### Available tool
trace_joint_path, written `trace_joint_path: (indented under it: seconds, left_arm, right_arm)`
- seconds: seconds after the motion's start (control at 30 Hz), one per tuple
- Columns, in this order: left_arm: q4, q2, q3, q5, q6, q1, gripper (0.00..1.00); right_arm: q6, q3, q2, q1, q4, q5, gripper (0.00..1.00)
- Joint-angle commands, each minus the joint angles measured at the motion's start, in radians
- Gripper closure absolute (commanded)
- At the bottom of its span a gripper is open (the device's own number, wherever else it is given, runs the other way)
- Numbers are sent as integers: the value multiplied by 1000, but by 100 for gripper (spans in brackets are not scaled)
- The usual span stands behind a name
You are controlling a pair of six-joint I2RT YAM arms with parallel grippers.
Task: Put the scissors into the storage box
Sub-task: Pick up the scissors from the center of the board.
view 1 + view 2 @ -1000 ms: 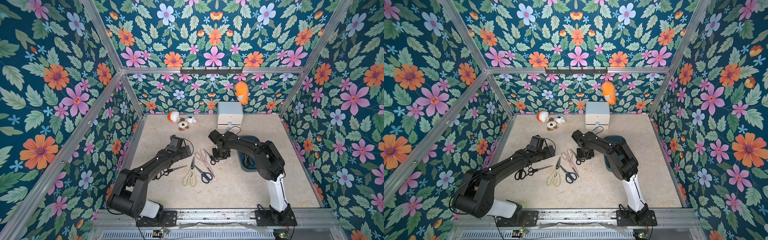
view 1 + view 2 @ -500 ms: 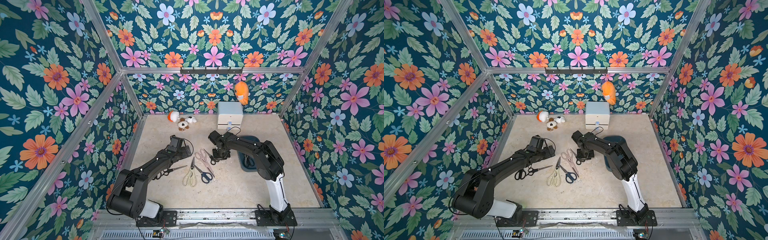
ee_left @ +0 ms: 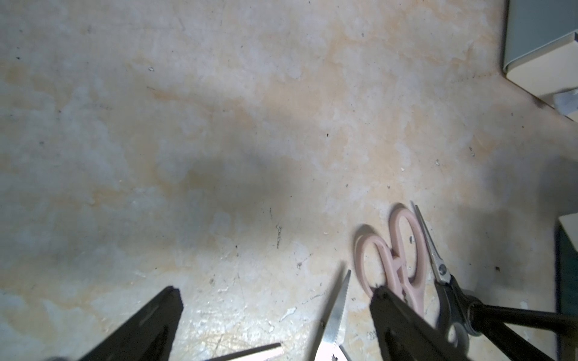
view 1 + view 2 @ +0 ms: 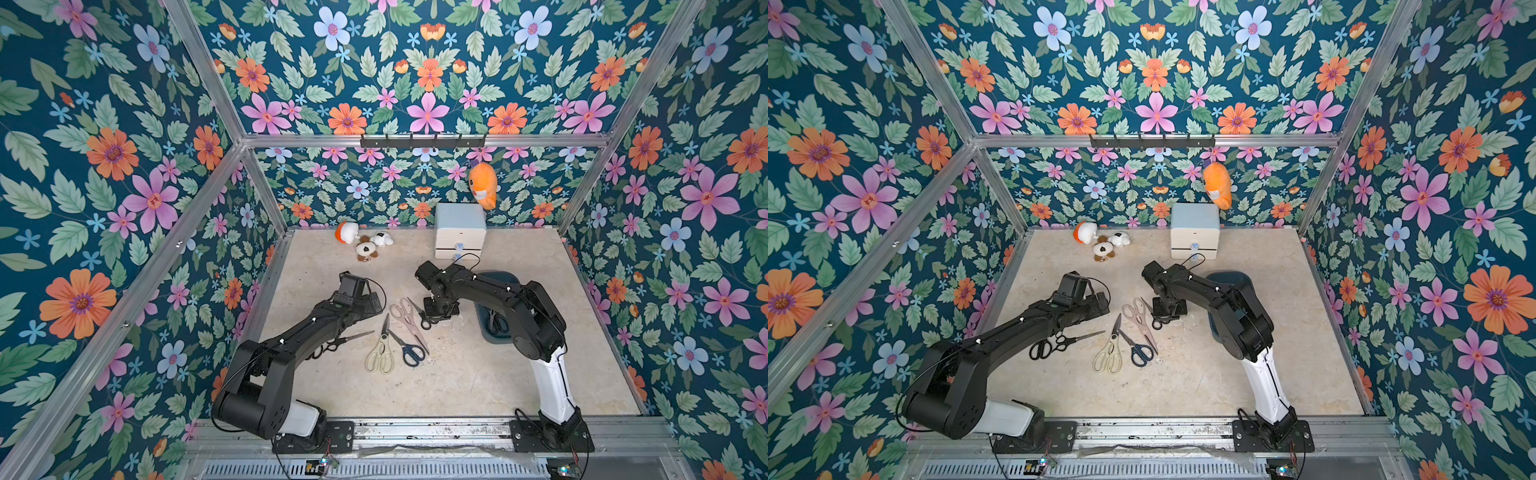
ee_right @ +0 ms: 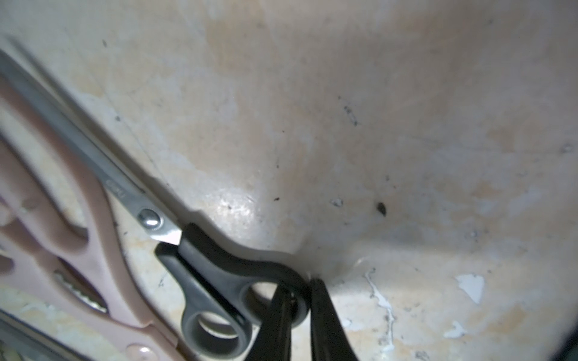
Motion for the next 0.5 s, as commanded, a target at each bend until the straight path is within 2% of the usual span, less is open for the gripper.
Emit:
trace_joint_path:
  seconds: [0.0,0.27,0.47]
  left_arm:
    - [0,-2,1,-15,-5,1,1]
    - [0,4,10,-14,-5,0,1]
    - [0,8,12,-15,-6,1,1]
  right_arm:
    - [22,-17,36,-1,3,23,89]
    - [29,-8,37,-1,3,23,100]
    - [13,23,6,0,-7,39,100]
